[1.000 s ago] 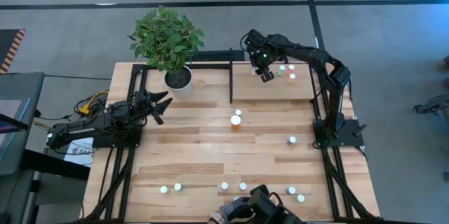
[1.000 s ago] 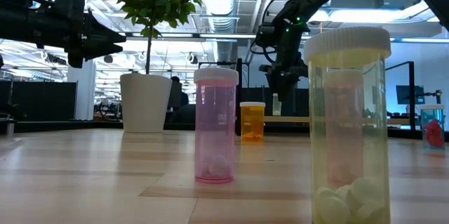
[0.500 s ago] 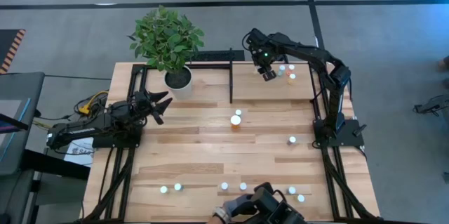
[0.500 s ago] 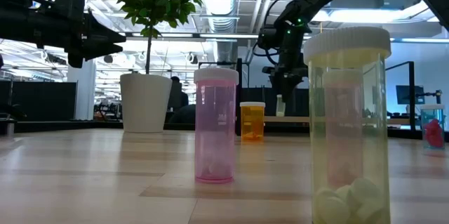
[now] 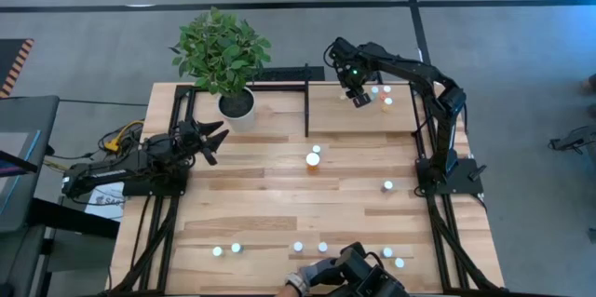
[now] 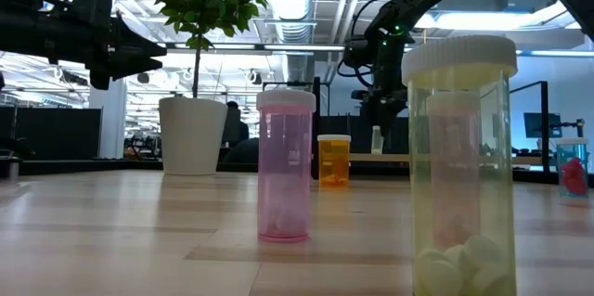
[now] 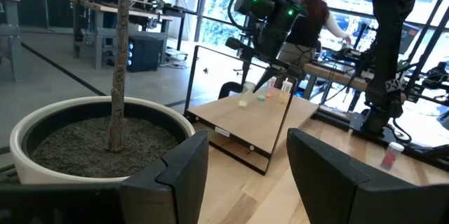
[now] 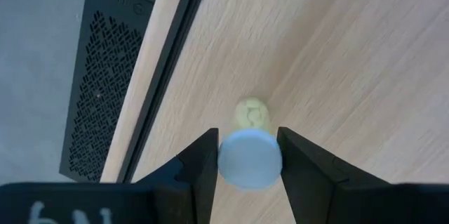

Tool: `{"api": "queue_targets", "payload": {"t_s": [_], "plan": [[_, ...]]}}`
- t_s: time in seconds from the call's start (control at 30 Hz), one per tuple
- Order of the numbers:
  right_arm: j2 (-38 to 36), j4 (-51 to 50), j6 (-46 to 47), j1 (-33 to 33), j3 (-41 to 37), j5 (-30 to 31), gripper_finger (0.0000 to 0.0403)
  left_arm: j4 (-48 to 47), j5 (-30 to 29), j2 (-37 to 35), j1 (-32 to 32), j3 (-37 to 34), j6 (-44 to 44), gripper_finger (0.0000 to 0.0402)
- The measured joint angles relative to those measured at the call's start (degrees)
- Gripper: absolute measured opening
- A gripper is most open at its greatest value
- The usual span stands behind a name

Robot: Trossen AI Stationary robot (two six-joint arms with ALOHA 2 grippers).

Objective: Pick and place medicine bottles onto shelf by color
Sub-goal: Put the yellow pill bottle on the shelf, then put the blue bill bottle on the shelf

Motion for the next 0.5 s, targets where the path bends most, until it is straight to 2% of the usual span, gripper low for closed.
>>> {"api": "queue_targets", "payload": {"t_s": [0.5], "plan": [[-0.01, 0.02, -2.82, 0.00, 0.00, 0.48, 0.0216, 0.01, 0.00, 0.00, 0.01, 0.00, 0.00, 0.0181]]}}
